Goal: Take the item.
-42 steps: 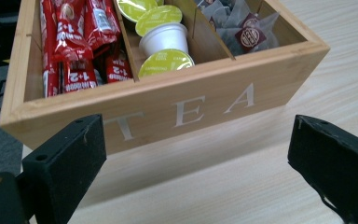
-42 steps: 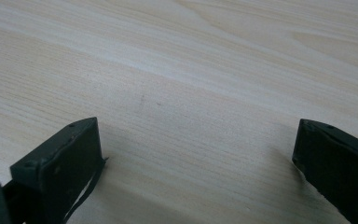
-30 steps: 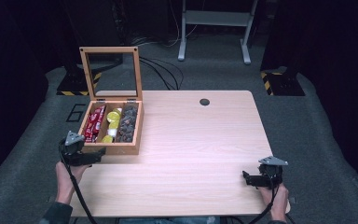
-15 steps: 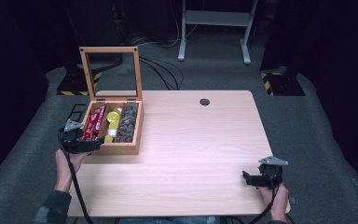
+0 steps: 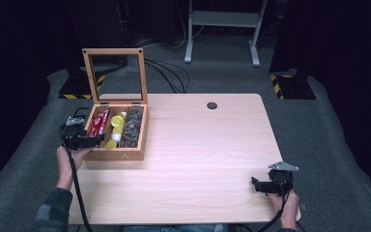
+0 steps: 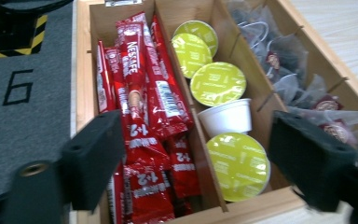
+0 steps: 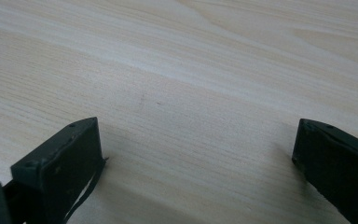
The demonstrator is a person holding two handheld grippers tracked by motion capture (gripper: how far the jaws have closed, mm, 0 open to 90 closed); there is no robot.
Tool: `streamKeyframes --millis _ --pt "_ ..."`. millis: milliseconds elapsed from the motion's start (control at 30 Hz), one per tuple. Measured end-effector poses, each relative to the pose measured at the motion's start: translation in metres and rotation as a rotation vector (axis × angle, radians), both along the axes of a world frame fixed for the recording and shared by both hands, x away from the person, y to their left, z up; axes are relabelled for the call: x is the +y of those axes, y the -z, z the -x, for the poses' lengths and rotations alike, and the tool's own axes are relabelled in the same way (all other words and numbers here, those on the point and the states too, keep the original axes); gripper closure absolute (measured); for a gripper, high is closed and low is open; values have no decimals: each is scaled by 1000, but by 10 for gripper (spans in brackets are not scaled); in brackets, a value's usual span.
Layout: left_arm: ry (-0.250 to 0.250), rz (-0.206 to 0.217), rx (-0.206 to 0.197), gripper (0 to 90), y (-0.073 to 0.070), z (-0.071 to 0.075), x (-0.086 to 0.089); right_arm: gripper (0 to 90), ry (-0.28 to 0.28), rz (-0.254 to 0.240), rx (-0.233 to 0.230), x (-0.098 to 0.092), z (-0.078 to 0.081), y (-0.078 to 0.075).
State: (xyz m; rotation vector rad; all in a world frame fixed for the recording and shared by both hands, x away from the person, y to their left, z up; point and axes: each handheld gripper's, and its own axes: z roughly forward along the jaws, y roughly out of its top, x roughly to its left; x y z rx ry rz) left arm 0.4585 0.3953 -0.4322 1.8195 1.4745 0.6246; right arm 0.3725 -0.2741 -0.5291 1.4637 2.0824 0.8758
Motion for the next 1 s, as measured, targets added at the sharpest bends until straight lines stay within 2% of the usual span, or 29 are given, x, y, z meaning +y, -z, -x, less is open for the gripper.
streamKeyframes --millis 100,133,333,433,600,833,867,1000 --pt "-10 6 7 314 0 -4 2 8 0 0 0 0 0 0" --pt "-22 7 13 314 1 -7 3 8 0 0 0 0 0 0" --pt "-45 -14 27 480 5 -16 7 10 -9 5 -1 -1 0 0" --pt "-49 -29 42 529 9 -19 8 10 -4 3 -1 -1 0 0" --pt "-62 -44 27 602 12 -23 8 10 -4 3 -1 -1 0 0" --pt "-79 -85 28 679 16 -29 5 10 -1 1 0 0 1 0" --pt "-86 -107 40 687 18 -31 4 10 -1 1 1 0 1 0" --pt "-110 -104 45 753 21 -33 4 10 0 1 0 0 1 0"
